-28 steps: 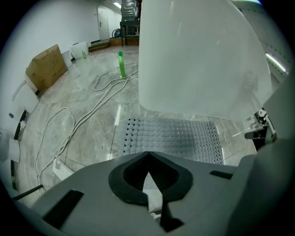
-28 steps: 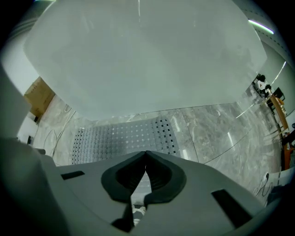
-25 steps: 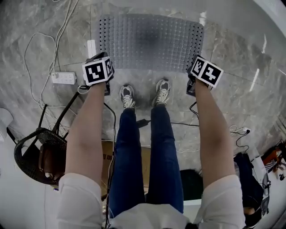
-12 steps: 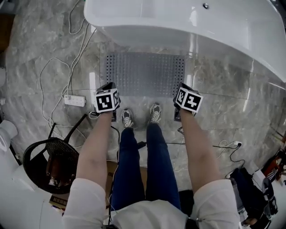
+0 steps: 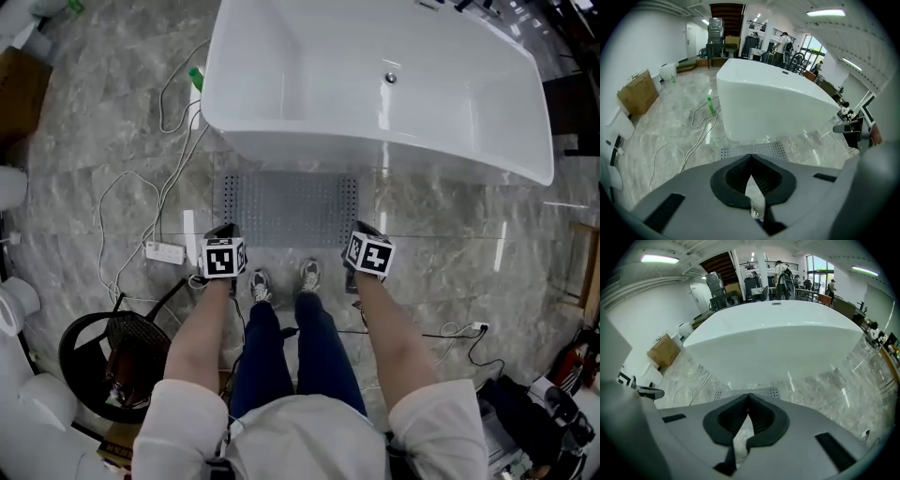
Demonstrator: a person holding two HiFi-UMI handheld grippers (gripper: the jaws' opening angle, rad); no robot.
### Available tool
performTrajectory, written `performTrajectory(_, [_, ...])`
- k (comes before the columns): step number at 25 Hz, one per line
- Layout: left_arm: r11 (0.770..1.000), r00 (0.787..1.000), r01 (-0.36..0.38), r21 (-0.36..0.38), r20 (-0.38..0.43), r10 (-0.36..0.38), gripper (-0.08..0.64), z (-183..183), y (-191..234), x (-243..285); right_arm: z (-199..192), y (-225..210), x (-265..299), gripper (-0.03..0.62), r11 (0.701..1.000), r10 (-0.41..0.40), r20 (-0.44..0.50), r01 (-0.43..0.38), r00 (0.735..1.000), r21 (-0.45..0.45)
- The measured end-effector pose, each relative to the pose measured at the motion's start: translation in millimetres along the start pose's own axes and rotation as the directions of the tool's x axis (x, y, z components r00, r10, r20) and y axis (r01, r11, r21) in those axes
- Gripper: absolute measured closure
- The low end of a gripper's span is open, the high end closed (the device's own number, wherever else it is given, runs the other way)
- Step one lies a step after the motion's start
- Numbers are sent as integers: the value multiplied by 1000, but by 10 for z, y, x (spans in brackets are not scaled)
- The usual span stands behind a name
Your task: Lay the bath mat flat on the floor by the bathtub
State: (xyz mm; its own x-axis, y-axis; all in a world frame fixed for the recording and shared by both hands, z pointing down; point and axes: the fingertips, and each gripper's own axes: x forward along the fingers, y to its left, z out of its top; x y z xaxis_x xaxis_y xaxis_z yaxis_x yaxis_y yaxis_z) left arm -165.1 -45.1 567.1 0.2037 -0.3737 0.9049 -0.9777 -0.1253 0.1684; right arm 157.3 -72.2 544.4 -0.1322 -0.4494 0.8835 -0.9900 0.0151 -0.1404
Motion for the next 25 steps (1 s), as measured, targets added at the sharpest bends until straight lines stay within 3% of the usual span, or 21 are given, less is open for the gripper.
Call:
performTrajectory(8, [1000,999,-4,25,34,3,529,51,-125,-712,188,309,-725,561,998,54,70,-51,996,-40])
performTrajectory(17, [993,983,38,114,172,-57,528,471,-451,-1439,378,444,-1376,561,991,125,164,-115,979,-65])
performTrajectory(21, [990,966,57,130,244,-88,528,614,-569,-1763,546,433,-1723,561,987,146,226,-126,963,-101])
performTrajectory(25, [982,933,69,179,338,-127,528,791,-740,-2158,787,512,-2211,561,969,184,322,-117,929,-216])
